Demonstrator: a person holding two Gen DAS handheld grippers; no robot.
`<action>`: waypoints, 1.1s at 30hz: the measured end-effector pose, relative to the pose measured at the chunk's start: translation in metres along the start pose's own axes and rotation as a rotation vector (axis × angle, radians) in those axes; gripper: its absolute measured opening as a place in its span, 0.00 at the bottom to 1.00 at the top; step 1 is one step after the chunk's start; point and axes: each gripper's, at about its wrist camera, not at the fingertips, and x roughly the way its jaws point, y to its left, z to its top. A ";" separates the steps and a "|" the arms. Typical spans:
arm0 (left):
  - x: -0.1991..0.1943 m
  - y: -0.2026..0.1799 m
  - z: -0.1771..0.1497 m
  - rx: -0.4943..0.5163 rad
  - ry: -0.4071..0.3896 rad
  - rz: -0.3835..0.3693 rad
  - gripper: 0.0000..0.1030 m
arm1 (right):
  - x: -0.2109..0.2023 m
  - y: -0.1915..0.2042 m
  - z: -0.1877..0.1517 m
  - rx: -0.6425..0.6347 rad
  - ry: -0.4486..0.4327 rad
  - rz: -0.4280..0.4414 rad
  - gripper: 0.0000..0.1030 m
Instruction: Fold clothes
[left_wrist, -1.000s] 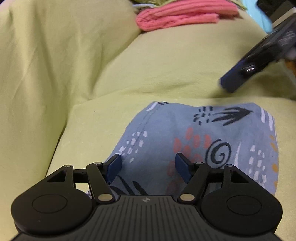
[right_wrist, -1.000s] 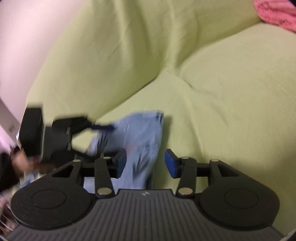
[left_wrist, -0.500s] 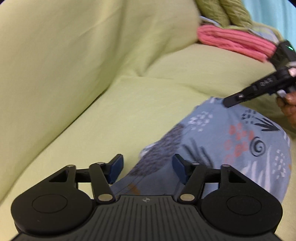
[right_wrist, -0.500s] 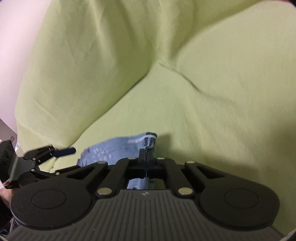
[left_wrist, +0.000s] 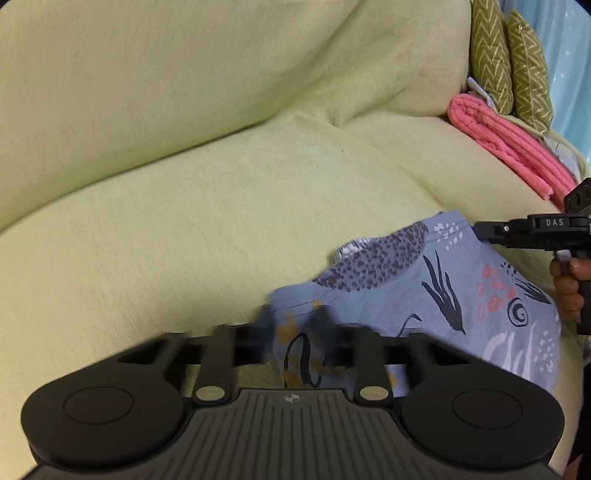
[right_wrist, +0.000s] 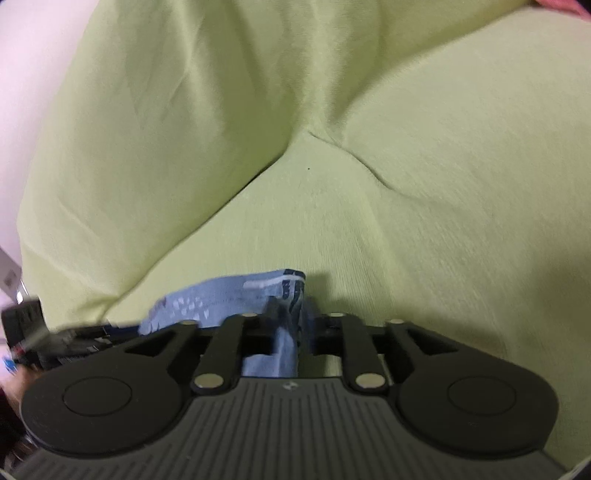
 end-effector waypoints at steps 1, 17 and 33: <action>-0.001 0.000 -0.001 0.004 -0.012 0.001 0.06 | 0.003 0.000 0.000 0.004 0.009 0.006 0.25; -0.017 0.012 -0.011 -0.026 -0.070 0.111 0.27 | -0.005 0.017 -0.007 -0.165 0.023 -0.189 0.06; -0.044 -0.110 -0.051 0.235 -0.090 0.017 0.38 | -0.009 0.127 -0.081 -0.493 0.162 -0.062 0.13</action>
